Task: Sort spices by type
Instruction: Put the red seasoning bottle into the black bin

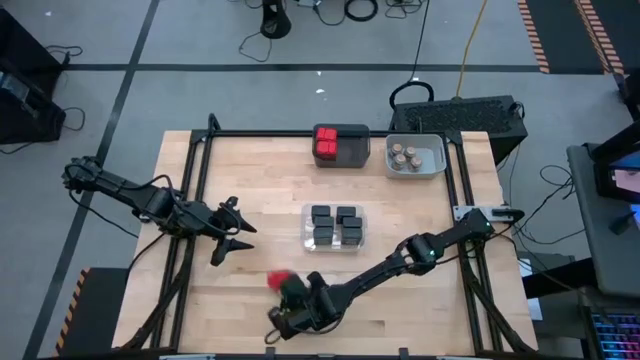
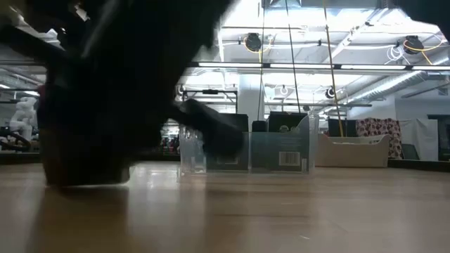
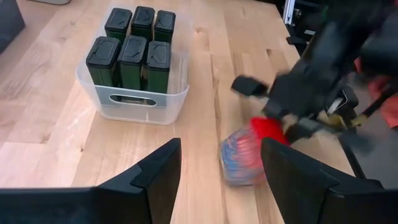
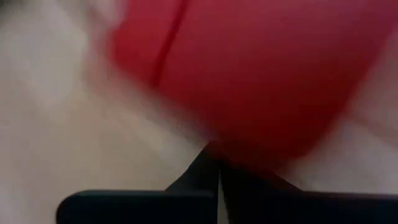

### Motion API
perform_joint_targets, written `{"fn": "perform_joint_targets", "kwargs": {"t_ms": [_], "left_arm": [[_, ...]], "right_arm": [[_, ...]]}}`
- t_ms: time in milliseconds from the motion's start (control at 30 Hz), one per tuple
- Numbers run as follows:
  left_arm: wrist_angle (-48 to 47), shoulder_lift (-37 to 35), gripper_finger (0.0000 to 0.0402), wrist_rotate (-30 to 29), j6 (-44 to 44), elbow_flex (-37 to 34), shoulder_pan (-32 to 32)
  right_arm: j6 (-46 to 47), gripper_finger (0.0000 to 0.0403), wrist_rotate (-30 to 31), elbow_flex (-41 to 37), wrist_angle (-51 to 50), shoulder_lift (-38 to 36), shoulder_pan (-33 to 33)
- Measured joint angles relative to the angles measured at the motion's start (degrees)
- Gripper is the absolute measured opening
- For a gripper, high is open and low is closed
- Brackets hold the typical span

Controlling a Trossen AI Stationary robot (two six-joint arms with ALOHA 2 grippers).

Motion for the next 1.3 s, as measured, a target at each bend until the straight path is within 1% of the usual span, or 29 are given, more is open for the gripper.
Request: {"fn": "perform_joint_targets", "kwargs": {"t_ms": [67, 100, 133, 467, 533, 633, 700, 767, 867, 933, 1067, 1200, 1300], "left_arm": [[0.0, 0.0, 0.0223, 0.0, 0.0, 0.0, 0.0], [-0.1, 0.0, 0.0223, 0.0, 0.0, 0.0, 0.0], [-0.1, 0.0, 0.0223, 0.0, 0.0, 0.0, 0.0], [-0.2, 0.0, 0.0223, 0.1, 0.1, 0.0, 0.0], [-0.2, -0.1, 0.0223, 2.8, 2.3, 0.0, 0.0], [-0.1, -0.1, 0.0223, 9.6, 6.6, 0.0, 0.0], [0.0, -0.1, 0.0223, 12.1, 7.1, 0.0, 0.0], [0.6, -0.1, 0.0223, 12.1, 3.9, 0.0, 0.0], [1.8, 0.2, 0.0223, 10.5, -6.9, 0.5, 0.3], [1.5, 0.8, 0.0223, 10.3, -12.5, 1.8, 0.6], [-0.6, 3.2, 0.0223, 10.3, -20.1, 5.8, 0.4], [-1.9, 8.1, 0.0223, 9.7, -26.4, 12.3, 0.0], [-9.2, 13.6, 0.0223, 5.5, -32.1, 19.3, -0.7]], "right_arm": [[-2.6, 0.0, -0.7, -0.3, -0.3, 0.8, 0.4], [-2.3, 0.0, -2.0, -0.2, -0.6, 0.8, 0.3], [-2.0, 0.0, -2.1, 0.0, -0.4, 0.7, 0.3], [-2.1, 0.0, 0.0, -0.1, 1.7, 0.9, 0.1], [-1.1, 0.0, 0.4, -0.1, 1.8, 0.9, 0.0], [-0.4, 0.0, 2.0, -0.1, 1.7, 0.0, 0.2], [-0.4, 0.0, 2.8, -0.1, 1.0, -1.5, 0.3], [-0.5, 0.0, 3.4, 0.0, -0.2, -3.3, 0.4], [-0.5, 0.0, 4.5, 0.0, -4.8, -5.9, 0.5], [-0.2, 0.0, 5.7, 0.0, -8.6, -7.6, 0.6], [-1.6, 0.0, 8.9, 0.0, -18.6, -13.6, 1.0], [-10.5, 0.0, 8.8, 0.0, -29.8, -20.8, 1.2], [-19.6, 0.0, 8.9, 0.0, -37.8, -26.4, 0.8]]}}
